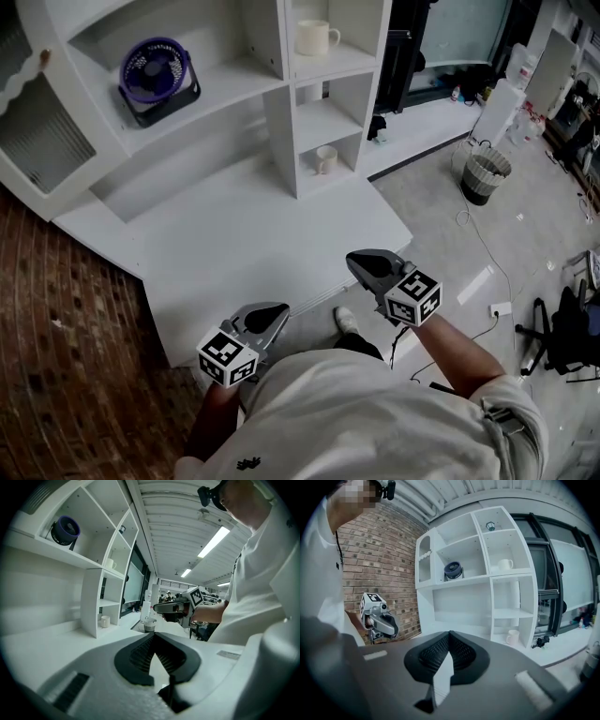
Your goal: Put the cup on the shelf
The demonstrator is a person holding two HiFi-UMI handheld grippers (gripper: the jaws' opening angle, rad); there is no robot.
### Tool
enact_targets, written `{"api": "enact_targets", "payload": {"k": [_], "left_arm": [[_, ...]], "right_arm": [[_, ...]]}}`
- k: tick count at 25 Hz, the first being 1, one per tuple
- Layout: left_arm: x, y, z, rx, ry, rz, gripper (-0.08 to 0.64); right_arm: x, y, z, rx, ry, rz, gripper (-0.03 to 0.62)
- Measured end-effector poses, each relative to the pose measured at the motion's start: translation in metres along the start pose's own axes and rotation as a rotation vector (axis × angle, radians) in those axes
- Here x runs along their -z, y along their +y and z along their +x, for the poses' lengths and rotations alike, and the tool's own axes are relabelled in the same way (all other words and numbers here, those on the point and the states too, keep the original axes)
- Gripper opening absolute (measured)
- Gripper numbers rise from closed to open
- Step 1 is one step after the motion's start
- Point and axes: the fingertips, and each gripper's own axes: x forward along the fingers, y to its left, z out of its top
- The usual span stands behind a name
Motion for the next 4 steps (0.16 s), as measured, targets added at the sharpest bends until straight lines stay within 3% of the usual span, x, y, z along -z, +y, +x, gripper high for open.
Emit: {"api": "enact_targets", "payload": {"k": [4], "left_arm": [[-0.001, 0.0052, 0.0035, -0.008, 0.002, -0.007, 0.005]], "right_arm": [[-0.0064, -0.0105, 0.0019, 0.004, -0.006, -0.01, 0.011]]}}
